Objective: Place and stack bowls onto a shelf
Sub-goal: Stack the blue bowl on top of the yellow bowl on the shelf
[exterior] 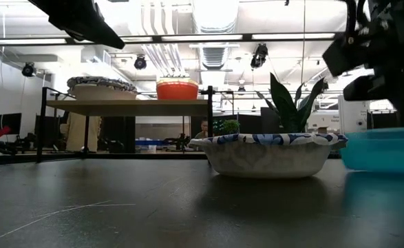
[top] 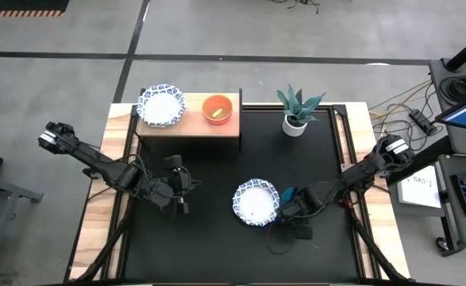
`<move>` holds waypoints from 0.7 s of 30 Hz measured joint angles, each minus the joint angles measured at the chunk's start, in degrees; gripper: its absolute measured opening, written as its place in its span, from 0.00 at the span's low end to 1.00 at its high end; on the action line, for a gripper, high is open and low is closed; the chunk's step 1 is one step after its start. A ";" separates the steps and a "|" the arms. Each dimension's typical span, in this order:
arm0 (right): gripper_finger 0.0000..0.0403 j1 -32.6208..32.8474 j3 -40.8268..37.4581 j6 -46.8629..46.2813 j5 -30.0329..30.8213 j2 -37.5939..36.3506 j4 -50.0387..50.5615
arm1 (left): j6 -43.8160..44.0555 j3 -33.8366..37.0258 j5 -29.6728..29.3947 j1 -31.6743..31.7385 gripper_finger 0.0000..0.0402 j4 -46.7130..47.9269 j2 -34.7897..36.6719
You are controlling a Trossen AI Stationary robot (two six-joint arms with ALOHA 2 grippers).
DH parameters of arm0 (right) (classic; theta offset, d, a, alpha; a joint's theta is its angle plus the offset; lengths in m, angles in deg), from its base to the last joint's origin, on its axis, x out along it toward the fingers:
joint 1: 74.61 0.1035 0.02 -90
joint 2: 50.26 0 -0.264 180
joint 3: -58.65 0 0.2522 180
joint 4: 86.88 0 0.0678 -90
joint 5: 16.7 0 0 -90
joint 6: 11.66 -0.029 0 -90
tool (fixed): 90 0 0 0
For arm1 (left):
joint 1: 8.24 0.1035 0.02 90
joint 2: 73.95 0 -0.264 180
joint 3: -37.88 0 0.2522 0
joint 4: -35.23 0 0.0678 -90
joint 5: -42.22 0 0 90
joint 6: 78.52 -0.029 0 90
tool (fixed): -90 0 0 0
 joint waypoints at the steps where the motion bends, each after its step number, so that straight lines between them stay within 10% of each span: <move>1: 0.04 -0.01 0.00 -0.01 -0.12 -0.58 0.14 | 0.00 0.01 -0.02 0.00 0.00 0.00 0.00; 8: 0.02 -0.49 2.31 -1.03 0.96 -6.30 6.78 | -0.44 0.07 -0.04 0.00 0.00 0.01 0.00; 21: 0.02 -5.76 22.60 13.33 22.78 -8.93 14.61 | -1.05 0.11 -0.13 0.00 0.00 -0.04 0.00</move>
